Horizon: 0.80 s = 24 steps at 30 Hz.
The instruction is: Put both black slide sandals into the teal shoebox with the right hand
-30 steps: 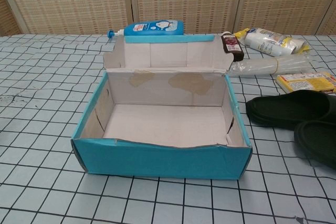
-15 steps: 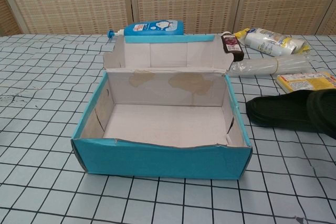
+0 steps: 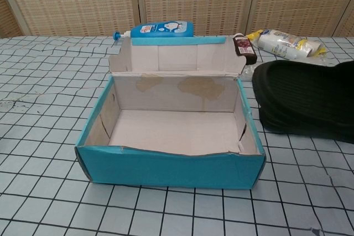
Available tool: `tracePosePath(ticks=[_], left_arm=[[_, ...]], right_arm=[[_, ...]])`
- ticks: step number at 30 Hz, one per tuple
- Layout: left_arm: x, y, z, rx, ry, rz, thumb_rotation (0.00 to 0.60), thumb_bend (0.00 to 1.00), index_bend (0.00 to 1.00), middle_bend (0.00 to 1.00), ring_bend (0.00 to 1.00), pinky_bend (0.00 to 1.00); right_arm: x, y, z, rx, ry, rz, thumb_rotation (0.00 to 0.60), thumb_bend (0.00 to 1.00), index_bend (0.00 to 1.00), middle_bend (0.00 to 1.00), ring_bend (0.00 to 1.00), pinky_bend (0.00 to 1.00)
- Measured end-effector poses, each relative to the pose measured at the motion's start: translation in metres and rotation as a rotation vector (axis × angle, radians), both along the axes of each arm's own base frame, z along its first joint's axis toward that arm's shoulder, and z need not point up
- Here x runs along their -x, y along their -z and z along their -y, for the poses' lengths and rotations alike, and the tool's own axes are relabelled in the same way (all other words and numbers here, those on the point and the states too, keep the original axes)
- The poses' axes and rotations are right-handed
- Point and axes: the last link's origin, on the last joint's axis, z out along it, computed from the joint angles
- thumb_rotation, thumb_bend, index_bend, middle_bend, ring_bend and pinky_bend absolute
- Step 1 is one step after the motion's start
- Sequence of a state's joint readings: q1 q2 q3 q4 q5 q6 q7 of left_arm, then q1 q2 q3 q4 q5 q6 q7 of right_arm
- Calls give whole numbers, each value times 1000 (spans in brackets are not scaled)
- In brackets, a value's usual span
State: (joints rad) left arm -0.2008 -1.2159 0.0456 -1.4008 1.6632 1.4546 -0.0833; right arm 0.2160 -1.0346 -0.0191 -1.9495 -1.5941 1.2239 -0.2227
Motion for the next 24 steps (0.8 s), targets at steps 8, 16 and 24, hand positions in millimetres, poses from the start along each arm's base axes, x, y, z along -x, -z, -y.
tracePosePath(ticks=[8, 16, 24], left_arm=[[2, -1, -1, -6, -12, -3, 600, 501, 235, 125, 193, 396], [3, -2, -2, -9, -14, -2, 600, 501, 235, 126, 193, 395], [5, -4, -3, -15, -26, 3, 600, 501, 235, 126, 193, 394]], right_arm=[[-52, 42, 33, -94, -112, 3, 600, 74, 545, 481, 379, 534], [-91, 67, 55, -129, -142, 31, 600, 74, 548, 482, 380, 533], [-138, 99, 77, -182, -141, 85, 600, 74, 551, 484, 381, 534]])
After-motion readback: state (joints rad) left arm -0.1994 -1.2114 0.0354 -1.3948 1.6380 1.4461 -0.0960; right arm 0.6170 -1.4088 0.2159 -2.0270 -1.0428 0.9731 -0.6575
